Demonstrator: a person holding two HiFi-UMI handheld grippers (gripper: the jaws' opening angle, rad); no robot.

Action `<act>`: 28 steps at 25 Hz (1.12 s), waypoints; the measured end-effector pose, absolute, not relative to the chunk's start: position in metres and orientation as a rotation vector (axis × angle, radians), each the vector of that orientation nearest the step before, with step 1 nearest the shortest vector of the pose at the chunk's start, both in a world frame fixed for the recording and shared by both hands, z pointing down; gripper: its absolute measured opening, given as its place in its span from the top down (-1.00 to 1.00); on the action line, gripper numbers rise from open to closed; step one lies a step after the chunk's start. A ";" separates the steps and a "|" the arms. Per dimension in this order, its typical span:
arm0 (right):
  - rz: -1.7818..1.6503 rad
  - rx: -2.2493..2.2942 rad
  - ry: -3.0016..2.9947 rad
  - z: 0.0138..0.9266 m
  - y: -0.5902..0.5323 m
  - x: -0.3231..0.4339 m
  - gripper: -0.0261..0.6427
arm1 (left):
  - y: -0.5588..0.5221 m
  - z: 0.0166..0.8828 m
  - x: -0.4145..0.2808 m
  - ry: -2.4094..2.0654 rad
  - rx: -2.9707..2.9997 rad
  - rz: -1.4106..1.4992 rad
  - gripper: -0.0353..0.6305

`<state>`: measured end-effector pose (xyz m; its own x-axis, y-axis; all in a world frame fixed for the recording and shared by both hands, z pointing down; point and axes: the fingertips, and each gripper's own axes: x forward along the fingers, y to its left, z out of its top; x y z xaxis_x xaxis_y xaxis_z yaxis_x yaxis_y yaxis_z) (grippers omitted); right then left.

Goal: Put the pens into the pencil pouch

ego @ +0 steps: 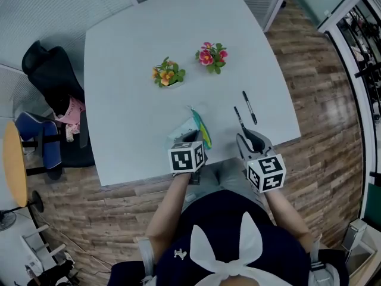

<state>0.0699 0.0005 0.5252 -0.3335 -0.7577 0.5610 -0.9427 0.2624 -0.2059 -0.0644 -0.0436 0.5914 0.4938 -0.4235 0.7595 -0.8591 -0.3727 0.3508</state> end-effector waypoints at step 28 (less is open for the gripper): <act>0.677 1.583 -2.210 0.512 -0.025 0.073 0.61 | -0.072 0.511 -0.089 -0.921 2.110 0.348 0.80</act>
<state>0.0734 -0.0253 0.5124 -0.3221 -0.7855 0.5285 -0.9467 0.2660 -0.1816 -0.0885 -0.0717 0.5108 0.6981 -0.4965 0.5159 -0.7136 -0.4231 0.5584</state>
